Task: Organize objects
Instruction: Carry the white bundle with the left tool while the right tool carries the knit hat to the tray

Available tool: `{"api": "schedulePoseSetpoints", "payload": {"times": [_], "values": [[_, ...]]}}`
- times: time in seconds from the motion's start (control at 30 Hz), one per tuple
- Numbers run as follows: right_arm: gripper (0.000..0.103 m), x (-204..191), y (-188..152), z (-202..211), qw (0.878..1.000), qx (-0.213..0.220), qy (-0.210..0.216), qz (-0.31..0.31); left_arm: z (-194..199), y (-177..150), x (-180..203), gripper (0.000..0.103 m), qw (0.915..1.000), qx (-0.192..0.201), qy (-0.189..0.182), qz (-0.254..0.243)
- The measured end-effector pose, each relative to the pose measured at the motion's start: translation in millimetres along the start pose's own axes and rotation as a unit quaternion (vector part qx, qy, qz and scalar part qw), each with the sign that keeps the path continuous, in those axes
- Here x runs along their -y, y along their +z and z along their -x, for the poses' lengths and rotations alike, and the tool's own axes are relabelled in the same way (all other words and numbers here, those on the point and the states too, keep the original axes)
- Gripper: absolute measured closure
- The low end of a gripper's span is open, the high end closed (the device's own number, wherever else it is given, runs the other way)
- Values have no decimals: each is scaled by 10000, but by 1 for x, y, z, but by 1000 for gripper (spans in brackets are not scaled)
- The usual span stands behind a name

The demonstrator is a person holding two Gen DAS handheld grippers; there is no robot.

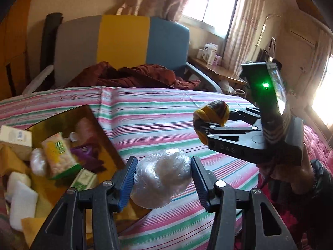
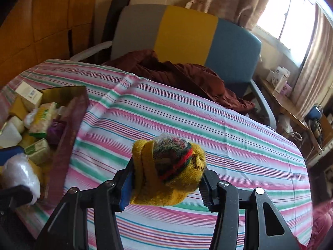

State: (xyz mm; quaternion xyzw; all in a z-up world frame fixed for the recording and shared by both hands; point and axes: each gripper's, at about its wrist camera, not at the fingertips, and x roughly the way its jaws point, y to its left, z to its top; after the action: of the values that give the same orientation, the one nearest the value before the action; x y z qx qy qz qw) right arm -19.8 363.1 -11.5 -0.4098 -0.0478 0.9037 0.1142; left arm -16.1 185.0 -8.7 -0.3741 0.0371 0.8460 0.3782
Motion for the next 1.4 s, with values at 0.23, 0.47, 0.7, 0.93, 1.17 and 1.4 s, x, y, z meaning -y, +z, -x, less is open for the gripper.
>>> {"api": "schedulePoseSetpoints", "payload": {"times": [0.23,0.47,0.7,0.93,1.17,1.4], "values": [[49,-31,6,12,9988,152,470,-69,35,-11,-41,50,9981,211,374,432],[49,-67,10,23,9943,270,1031,-101,80,-34,-105,50,9865,479,1045,1165],[48,-111,16,33,9847,335,1707,32,105,-58,-148,50,9743,558,1423,1656],[48,-139,12,28,9777,165,2094,5,109,-65,-159,50,9716,648,1249,1900],[48,-141,16,16,9810,25,1929,-188,94,-53,-149,50,9787,607,1056,1652],[46,-146,15,1,9853,-93,1704,-103,83,-45,-139,50,9825,540,1130,1377]]}}
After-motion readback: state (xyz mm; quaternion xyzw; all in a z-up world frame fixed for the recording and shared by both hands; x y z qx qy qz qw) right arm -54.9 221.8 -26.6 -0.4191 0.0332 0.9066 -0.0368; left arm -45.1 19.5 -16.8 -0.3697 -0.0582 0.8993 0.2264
